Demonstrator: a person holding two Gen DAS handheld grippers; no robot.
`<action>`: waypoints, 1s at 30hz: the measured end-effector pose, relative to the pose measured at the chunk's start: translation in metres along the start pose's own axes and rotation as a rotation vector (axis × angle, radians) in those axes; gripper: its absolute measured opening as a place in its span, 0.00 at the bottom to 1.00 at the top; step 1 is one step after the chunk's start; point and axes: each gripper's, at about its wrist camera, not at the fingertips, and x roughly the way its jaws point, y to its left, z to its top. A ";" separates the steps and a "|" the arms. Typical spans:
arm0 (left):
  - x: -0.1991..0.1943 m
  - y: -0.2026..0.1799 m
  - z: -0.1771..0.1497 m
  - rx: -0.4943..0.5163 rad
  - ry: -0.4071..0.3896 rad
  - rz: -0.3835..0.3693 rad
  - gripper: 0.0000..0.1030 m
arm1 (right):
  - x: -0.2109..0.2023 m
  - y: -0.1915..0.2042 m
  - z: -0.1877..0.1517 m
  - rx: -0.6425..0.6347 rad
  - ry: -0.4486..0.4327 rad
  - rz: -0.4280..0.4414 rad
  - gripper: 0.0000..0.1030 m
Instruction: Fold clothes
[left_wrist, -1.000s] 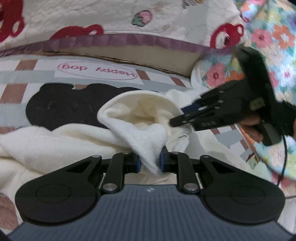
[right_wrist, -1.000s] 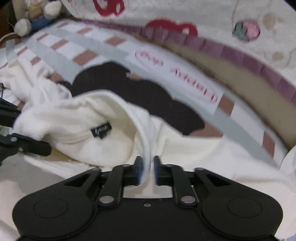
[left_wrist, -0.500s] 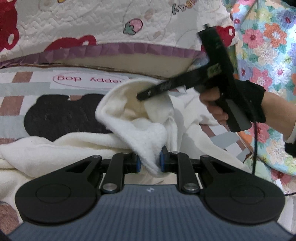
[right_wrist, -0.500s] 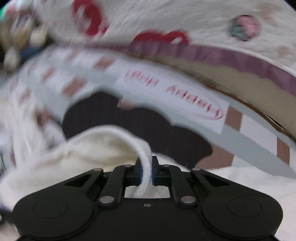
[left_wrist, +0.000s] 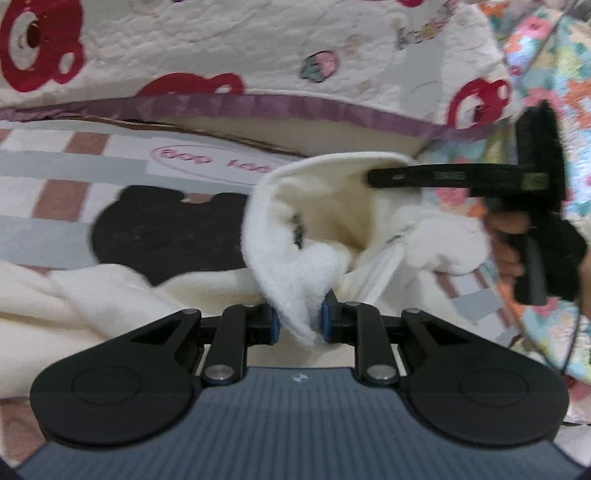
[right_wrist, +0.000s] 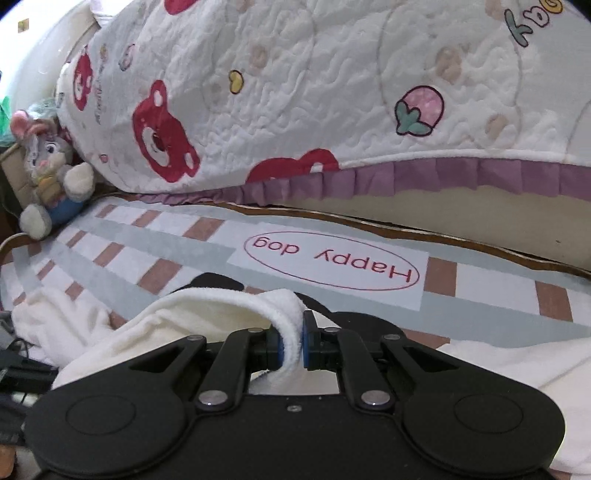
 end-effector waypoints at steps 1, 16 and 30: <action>-0.003 0.001 0.002 0.003 -0.001 0.016 0.19 | -0.006 0.001 0.000 -0.016 -0.015 0.003 0.09; 0.048 -0.025 0.140 0.244 -0.043 0.205 0.19 | -0.013 -0.047 0.070 0.110 -0.161 0.052 0.08; 0.123 0.043 0.200 0.076 -0.021 0.302 0.19 | 0.050 -0.085 0.134 0.162 -0.191 -0.035 0.07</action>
